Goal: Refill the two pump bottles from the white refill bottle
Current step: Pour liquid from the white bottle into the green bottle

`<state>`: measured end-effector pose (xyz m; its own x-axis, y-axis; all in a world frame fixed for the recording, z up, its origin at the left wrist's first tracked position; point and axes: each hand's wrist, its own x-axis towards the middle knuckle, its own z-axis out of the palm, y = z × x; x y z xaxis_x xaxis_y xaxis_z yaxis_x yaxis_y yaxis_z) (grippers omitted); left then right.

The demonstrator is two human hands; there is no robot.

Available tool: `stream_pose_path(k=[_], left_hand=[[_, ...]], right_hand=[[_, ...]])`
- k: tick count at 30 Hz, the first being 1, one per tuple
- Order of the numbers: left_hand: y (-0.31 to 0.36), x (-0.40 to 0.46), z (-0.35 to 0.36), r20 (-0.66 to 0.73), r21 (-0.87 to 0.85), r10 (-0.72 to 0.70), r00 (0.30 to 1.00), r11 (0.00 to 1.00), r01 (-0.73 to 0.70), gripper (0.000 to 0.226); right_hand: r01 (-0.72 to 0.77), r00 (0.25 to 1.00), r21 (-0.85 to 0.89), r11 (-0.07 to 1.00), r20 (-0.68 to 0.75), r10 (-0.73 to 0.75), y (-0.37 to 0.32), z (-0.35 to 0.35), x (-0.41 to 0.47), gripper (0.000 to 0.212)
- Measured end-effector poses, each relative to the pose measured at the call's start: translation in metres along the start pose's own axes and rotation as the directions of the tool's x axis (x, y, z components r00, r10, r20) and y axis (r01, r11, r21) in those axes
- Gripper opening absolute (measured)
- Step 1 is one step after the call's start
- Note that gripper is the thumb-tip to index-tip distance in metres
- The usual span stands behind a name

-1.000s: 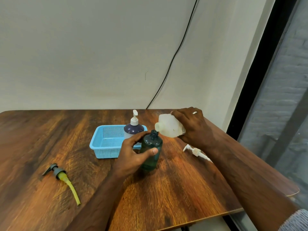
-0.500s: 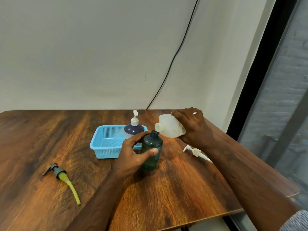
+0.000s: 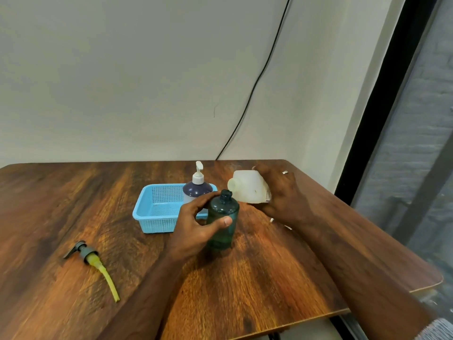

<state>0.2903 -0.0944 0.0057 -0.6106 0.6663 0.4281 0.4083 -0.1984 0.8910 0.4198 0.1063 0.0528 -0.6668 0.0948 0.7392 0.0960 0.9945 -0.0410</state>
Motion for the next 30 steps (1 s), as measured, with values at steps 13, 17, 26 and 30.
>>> stream_pose_path(k=[13,17,26,30], left_hand=[[-0.005,0.000,-0.001,-0.038,-0.018,-0.029,0.999,0.999,0.029,0.056],[-0.007,0.001,0.000,-0.046,-0.020,-0.043,0.998,0.999,0.042,0.065],[-0.009,0.000,0.000,-0.031,0.003,-0.047,0.998,0.999,0.047,0.053],[-0.006,-0.003,0.001,-0.026,0.018,-0.029,0.999,0.999,0.029,0.055]], right_hand=[[-0.652,0.684,0.540,0.531,0.118,0.720,-0.035,0.046,-0.032,0.100],[-0.668,0.646,0.576,0.471,0.135,0.751,-0.040,0.052,-0.034,0.098],[-0.699,0.629,0.584,0.412,0.231,0.742,-0.040,0.052,-0.043,0.107],[-0.727,0.635,0.550,0.410,0.313,0.706,-0.043,0.044,-0.053,0.104]])
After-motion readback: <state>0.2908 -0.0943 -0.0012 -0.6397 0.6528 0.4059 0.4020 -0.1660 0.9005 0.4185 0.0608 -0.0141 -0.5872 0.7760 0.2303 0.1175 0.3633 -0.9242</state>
